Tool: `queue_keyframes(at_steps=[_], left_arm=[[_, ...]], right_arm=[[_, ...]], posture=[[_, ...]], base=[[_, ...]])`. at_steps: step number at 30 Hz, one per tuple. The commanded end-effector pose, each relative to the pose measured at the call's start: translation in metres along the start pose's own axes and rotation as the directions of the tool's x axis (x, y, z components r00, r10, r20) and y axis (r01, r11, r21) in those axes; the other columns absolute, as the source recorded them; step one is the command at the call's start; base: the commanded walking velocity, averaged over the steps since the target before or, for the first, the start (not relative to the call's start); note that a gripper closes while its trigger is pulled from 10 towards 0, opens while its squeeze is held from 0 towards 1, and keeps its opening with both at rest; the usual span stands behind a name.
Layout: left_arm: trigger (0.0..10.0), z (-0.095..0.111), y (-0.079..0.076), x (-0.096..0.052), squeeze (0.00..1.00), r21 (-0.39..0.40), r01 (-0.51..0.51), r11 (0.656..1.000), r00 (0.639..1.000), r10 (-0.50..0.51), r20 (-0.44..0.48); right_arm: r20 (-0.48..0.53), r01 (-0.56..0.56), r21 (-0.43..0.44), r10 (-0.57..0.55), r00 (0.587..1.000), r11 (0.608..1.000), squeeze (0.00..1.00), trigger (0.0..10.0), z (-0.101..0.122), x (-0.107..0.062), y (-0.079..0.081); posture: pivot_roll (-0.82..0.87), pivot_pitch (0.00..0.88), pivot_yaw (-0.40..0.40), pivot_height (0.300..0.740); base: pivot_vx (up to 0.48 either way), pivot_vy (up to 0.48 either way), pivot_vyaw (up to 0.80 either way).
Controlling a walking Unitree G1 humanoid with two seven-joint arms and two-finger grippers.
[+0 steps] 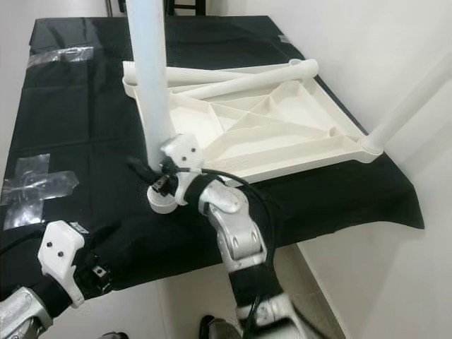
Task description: Building children table
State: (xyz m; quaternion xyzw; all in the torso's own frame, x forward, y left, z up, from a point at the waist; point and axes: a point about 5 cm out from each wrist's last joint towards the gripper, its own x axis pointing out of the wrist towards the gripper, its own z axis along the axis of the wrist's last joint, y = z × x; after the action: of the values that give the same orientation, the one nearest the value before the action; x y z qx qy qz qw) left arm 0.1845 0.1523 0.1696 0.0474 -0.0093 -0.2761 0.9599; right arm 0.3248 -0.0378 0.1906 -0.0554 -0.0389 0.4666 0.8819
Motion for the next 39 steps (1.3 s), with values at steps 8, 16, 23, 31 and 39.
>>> queue_keyframes(at_steps=[8, 16, 23, 31, 39], left_arm=[[10.0, -0.003, -0.003, 0.000, 0.00, -0.007, 0.000, 1.000, 1.000, 0.000, -0.007], [10.0, -0.002, -0.002, -0.003, 0.00, 0.000, -0.016, 1.000, 1.000, 0.016, -0.009], [10.0, -0.002, -0.002, -0.005, 0.00, 0.002, -0.025, 1.000, 1.000, 0.025, -0.013], [10.0, -0.001, -0.003, -0.006, 0.00, 0.000, -0.022, 1.000, 1.000, 0.022, -0.014], [10.0, -0.001, -0.002, -0.009, 0.00, -0.003, -0.020, 1.000, 1.000, 0.019, -0.021]], right_arm=[[0.124, -0.405, -0.028, 0.406, 0.906, 0.914, 0.00, 10.0, 0.023, 0.002, 0.004], [0.077, -0.624, -0.058, 0.627, 0.775, 0.779, 0.00, 10.0, 0.033, 0.008, -0.001], [0.053, -0.692, -0.026, 0.693, 0.719, 0.721, 0.00, 0.0, 0.036, 0.015, -0.007], [0.037, -0.610, -0.037, 0.611, 0.791, 0.791, 0.00, 0.0, 0.027, 0.006, -0.022], [-0.165, 0.045, 0.016, -0.042, 0.985, 0.999, 0.00, 0.0, -0.018, -0.022, -0.040]], posture=[[0.15, 0.234, -0.135, 0.740], [0.18, 0.239, -0.144, 0.740], [0.19, 0.246, -0.149, 0.740], [0.19, 0.257, -0.141, 0.740], [0.16, 0.282, -0.131, 0.740]], base=[[0.000, 0.000, 0.00], [0.000, 0.000, 0.00], [0.000, 0.000, 0.00], [0.000, 0.000, 0.00], [0.000, 0.000, 0.00]])
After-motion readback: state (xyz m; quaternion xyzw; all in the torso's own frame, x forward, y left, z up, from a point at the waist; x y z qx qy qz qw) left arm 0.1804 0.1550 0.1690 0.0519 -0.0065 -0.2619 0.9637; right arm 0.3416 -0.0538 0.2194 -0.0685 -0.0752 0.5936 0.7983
